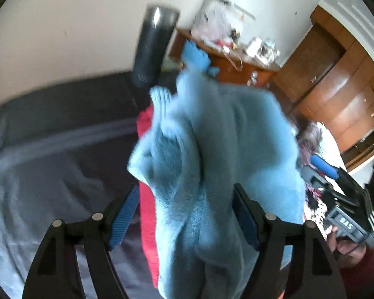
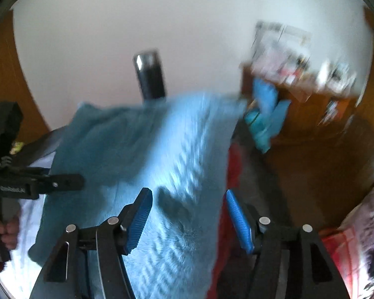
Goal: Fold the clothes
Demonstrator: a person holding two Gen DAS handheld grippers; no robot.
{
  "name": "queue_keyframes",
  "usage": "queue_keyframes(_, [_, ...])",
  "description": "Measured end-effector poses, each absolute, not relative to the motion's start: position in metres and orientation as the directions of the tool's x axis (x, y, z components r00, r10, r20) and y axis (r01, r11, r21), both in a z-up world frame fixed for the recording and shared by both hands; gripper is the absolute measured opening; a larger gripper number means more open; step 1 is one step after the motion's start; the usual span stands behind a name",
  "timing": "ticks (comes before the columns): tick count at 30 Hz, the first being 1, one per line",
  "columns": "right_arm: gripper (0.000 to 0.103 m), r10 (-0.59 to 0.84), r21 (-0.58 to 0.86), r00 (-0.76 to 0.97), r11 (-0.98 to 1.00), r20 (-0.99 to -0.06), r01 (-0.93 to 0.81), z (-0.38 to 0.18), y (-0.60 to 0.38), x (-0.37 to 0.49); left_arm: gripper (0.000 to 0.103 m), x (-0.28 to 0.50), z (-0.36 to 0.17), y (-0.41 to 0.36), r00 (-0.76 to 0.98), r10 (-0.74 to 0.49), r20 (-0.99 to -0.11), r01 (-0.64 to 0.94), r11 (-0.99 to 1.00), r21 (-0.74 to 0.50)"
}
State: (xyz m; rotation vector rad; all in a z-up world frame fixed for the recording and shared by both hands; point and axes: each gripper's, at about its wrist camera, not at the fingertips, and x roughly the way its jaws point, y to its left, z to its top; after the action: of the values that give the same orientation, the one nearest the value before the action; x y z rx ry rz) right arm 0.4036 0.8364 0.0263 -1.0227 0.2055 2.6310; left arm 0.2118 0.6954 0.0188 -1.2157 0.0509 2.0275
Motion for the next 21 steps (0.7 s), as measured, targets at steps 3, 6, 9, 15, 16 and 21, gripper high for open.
queue_keyframes(3, [0.063, 0.255, -0.021, -0.749, -0.951, -0.611, -0.307, 0.047, 0.820, 0.418, 0.078, 0.224, 0.046, 0.684, -0.319, 0.617, -0.720, -0.661, -0.689, -0.298])
queue_keyframes(6, [0.063, 0.221, -0.027, -0.730, -0.963, -0.647, -0.267, 0.029, 0.809, 0.414, 0.080, 0.248, 0.059, 0.692, -0.298, 0.666, -0.684, -0.744, -0.611, -0.271])
queue_keyframes(9, [0.063, 0.186, -0.031, -0.705, -0.974, -0.684, -0.226, 0.009, 0.799, 0.410, 0.080, 0.233, 0.052, 0.751, -0.272, 0.650, -0.709, -0.795, -0.567, -0.215])
queue_keyframes(15, [0.064, 0.152, -0.016, -0.661, -0.978, -0.735, -0.207, -0.027, 0.799, 0.396, 0.080, 0.229, 0.000, 0.745, -0.282, 0.529, -0.800, -0.780, -0.612, -0.129])
queue_keyframes(16, [0.064, 0.151, -0.011, -0.660, -0.977, -0.736, -0.212, -0.031, 0.801, 0.395, 0.080, 0.227, -0.008, 0.752, -0.289, 0.522, -0.803, -0.781, -0.613, -0.117])
queue_keyframes(21, [0.067, 0.148, 0.007, -0.656, -0.974, -0.740, -0.228, -0.047, 0.810, 0.386, 0.080, 0.238, -0.025, 0.740, -0.327, 0.489, -0.809, -0.777, -0.626, -0.064])
